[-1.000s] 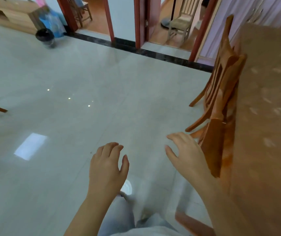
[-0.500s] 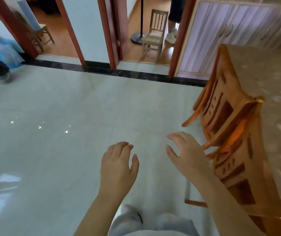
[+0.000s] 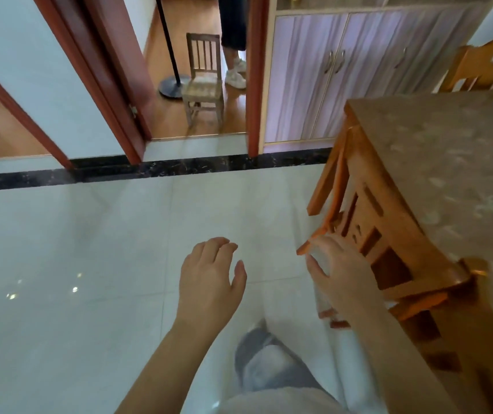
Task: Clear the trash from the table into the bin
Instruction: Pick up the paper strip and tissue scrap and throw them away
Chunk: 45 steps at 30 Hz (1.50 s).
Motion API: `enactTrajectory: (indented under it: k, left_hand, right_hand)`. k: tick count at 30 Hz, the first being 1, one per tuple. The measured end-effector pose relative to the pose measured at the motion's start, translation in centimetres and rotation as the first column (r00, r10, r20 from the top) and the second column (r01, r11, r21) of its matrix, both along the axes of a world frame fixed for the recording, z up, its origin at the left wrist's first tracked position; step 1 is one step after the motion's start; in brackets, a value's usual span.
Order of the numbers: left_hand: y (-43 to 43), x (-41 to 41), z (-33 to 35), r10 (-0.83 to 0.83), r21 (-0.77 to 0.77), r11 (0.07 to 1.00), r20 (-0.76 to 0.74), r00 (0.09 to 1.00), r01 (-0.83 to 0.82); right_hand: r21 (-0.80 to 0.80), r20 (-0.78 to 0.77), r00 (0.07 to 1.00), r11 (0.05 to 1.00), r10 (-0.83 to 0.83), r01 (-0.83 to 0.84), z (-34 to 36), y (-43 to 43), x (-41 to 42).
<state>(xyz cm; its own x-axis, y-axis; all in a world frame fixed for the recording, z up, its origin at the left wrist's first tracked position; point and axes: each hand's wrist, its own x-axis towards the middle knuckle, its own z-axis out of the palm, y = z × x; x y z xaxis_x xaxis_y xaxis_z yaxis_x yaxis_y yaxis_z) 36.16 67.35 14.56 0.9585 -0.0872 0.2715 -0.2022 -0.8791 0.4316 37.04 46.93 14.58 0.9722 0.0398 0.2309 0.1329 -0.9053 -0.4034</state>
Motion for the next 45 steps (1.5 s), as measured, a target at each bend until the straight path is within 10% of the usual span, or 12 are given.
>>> enactTrajectory:
  k: [25, 35, 45]
  left_hand:
    - [2.7, 56.0, 0.6, -0.275, -0.050, 0.960, 0.018, 0.961, 0.276]
    - [-5.7, 72.8, -1.2, -0.489, -0.033, 0.872, 0.000, 0.873, 0.488]
    - [-21.8, 88.9, 0.7, -0.726, 0.015, 0.685, 0.096, 0.681, 0.728]
  right_hand:
    - [0.051, -0.006, 0.968, 0.966, -0.253, 0.253, 1.8, 3.6, 50.3]
    - [0.018, -0.167, 0.859, 0.869, -0.484, 0.494, -1.3, -3.9, 62.6]
    - [0.078, 0.020, 0.755, 0.754, -0.656, 0.653, 0.4, -18.9, 75.6]
